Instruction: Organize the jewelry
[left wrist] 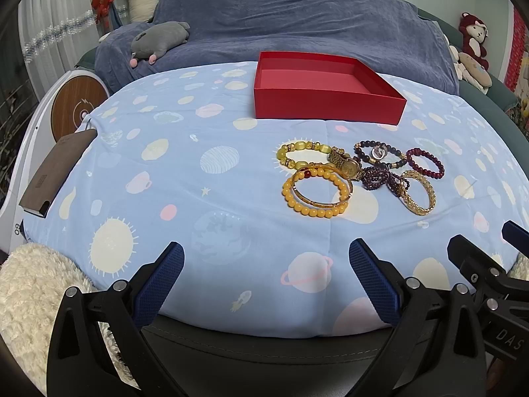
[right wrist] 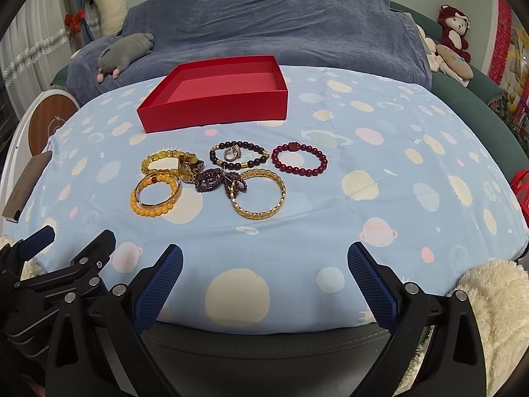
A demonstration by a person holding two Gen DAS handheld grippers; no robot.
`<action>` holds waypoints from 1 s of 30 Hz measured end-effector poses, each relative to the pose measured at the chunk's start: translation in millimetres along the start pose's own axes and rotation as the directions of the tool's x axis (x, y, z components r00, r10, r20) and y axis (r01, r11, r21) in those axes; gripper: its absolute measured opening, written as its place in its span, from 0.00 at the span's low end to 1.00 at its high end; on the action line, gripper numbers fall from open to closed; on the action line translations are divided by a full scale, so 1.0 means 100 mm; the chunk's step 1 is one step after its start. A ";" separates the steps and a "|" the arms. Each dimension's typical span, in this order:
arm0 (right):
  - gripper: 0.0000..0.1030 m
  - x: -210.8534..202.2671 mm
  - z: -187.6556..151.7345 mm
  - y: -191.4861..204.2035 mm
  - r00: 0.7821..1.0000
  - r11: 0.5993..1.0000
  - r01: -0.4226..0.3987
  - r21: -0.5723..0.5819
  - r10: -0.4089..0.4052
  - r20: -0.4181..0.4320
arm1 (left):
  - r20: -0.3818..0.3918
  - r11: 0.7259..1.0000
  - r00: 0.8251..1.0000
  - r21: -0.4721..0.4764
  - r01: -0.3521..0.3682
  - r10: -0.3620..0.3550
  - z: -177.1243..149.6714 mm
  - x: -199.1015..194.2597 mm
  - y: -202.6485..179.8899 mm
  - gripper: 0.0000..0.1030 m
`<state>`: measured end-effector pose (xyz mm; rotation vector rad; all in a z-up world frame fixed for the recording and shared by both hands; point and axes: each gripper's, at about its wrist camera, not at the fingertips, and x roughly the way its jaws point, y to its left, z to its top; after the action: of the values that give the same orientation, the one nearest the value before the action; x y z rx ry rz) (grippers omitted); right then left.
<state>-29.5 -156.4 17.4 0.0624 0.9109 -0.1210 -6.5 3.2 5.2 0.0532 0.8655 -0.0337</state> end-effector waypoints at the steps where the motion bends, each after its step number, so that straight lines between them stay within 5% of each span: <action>1: 0.93 0.00 0.00 0.00 1.000 1.000 -0.001 0.000 0.001 0.000 | -0.001 1.000 1.000 0.000 0.001 -0.001 0.00 0.00 0.00 0.93; 30: 0.93 0.00 0.00 0.00 1.000 1.000 -0.001 0.001 0.001 0.001 | 0.001 1.000 1.000 0.001 -0.002 0.002 -0.01 0.00 -0.01 0.93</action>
<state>-29.8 -156.8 17.3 0.0635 0.9096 -0.1202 -7.0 2.6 4.4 0.0555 0.8646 -0.0321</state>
